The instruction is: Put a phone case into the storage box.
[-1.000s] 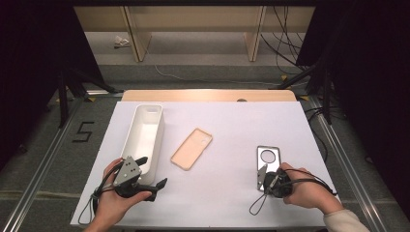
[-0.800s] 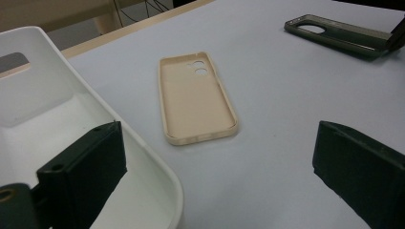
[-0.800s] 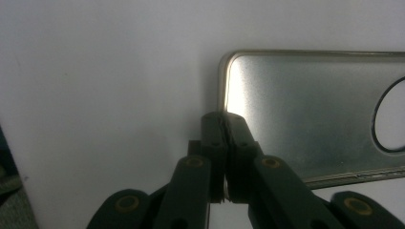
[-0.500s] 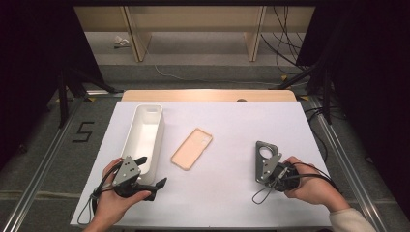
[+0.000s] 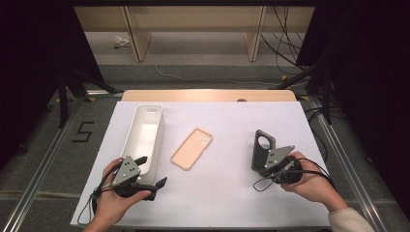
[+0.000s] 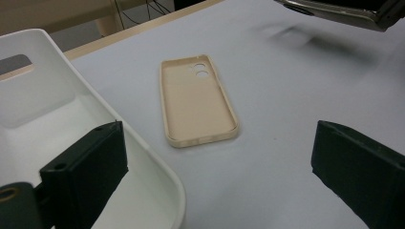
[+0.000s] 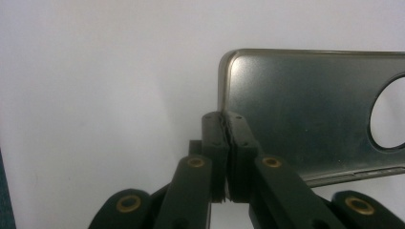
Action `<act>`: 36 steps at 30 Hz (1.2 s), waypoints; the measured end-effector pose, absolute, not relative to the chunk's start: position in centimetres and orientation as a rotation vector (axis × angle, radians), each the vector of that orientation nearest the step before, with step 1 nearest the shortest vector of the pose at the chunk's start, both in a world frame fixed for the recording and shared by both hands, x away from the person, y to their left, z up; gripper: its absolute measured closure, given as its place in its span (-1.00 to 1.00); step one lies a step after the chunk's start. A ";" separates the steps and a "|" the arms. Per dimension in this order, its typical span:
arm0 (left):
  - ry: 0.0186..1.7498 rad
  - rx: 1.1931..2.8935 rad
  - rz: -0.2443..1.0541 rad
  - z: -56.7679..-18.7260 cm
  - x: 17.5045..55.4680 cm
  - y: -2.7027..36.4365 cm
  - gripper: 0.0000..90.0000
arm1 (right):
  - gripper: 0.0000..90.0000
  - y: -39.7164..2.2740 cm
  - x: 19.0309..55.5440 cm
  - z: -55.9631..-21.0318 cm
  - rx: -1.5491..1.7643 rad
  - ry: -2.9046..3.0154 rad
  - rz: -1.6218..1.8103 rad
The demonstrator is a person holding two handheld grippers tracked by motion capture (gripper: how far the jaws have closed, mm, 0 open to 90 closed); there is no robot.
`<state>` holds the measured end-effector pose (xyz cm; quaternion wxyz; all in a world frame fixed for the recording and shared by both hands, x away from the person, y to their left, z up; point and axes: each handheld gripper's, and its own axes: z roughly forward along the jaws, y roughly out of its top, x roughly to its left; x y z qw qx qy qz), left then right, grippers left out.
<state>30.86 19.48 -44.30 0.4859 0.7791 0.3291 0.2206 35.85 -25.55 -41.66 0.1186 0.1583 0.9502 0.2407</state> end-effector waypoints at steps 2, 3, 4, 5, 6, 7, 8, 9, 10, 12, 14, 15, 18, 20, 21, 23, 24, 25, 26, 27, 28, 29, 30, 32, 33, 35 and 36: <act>0.800 1.898 0.535 -44.3 30.9 19.4 -0.90 | 0.97 -25.6 35.8 -41.5 0.479 2.755 0.738; 0.799 1.898 0.532 -44.3 30.9 19.4 -0.89 | 0.97 -25.6 35.9 -41.5 0.485 2.754 0.757; 0.800 1.899 0.532 -44.3 30.9 19.4 -0.89 | 0.97 -25.6 35.8 -41.5 0.493 2.744 0.773; 0.800 1.899 0.532 -44.3 30.9 19.4 -0.89 | 0.97 -25.6 35.9 -41.5 0.489 2.737 0.793; 0.800 1.897 0.531 -44.3 30.9 19.4 -0.89 | 0.97 -25.6 35.9 -41.4 0.491 2.738 0.805; 0.801 1.897 0.532 -44.3 30.9 19.4 -0.89 | 0.97 -25.6 35.9 -41.4 0.510 2.726 0.818; 0.801 1.897 0.533 -44.3 30.9 19.4 -0.89 | 0.97 -25.5 35.9 -41.3 0.516 2.718 0.832; 0.801 1.897 0.533 -44.3 30.9 19.4 -0.89 | 0.97 -25.5 35.9 -41.3 0.519 2.719 0.840; 0.799 1.898 0.535 -44.3 30.9 19.4 -0.89 | 0.97 -25.5 35.9 -41.3 0.520 2.709 0.852; 0.796 1.893 0.524 -44.3 30.9 19.3 -0.88 | 0.97 -25.5 35.9 -41.3 0.518 2.702 0.868; 0.794 1.896 0.516 -44.2 30.8 19.1 -0.87 | 0.97 -25.5 35.9 -41.3 0.523 2.693 0.885; 0.789 1.896 0.513 -44.2 30.8 19.0 -0.87 | 0.97 -25.4 35.9 -41.3 0.525 2.687 0.899; 0.786 1.885 0.488 -43.9 30.7 18.6 -0.85 | 0.98 -25.3 35.8 -41.2 0.531 2.678 0.935; 0.790 1.886 0.472 -43.6 30.8 18.3 -0.84 | 0.98 -25.2 35.8 -41.1 0.537 2.677 0.958; 0.789 1.888 0.464 -43.4 30.9 18.2 -0.84 | 0.98 -25.1 35.8 -41.1 0.536 2.671 0.973; 0.790 1.882 0.437 -43.2 31.2 17.8 -0.83 | 0.98 -24.9 35.8 -41.0 0.537 2.671 0.991; 0.793 1.878 0.423 -43.0 31.4 17.7 -0.83 | 0.98 -24.8 35.8 -41.0 0.541 2.670 1.002; 0.799 1.876 0.411 -42.9 31.6 17.5 -0.82 | 0.98 -24.7 35.8 -41.0 0.534 2.673 1.007; 0.802 1.876 0.404 -42.8 31.8 17.3 -0.81 | 0.98 -24.6 35.7 -41.0 0.528 2.670 1.005; 0.799 1.874 0.397 -42.6 32.0 17.1 -0.80 | 0.98 -24.5 35.7 -41.0 0.528 2.672 1.016; 0.797 1.874 0.395 -42.5 32.2 16.9 -0.80 | 0.98 -24.5 35.7 -41.0 0.528 2.672 1.016; 0.791 1.876 0.393 -42.3 32.4 16.7 -0.81 | 0.98 -24.4 35.7 -41.0 0.530 2.664 1.027; 0.787 1.874 0.392 -42.1 32.6 16.5 -0.80 | 0.98 -24.3 35.7 -41.0 0.522 2.661 1.045; 0.779 1.870 0.389 -41.6 33.0 16.1 -0.80 | 0.98 -24.2 35.7 -40.9 0.521 2.660 1.050; 0.772 1.868 0.385 -41.4 33.2 15.9 -0.80 | 0.98 -24.1 35.7 -40.9 0.514 2.663 1.058; 0.764 1.862 0.373 -41.0 33.7 15.4 -0.80 | 0.98 -23.8 35.6 -40.9 0.510 2.663 1.069; 0.760 1.860 0.366 -40.8 33.9 15.1 -0.80 | 0.98 -23.6 35.6 -40.9 0.502 2.665 1.074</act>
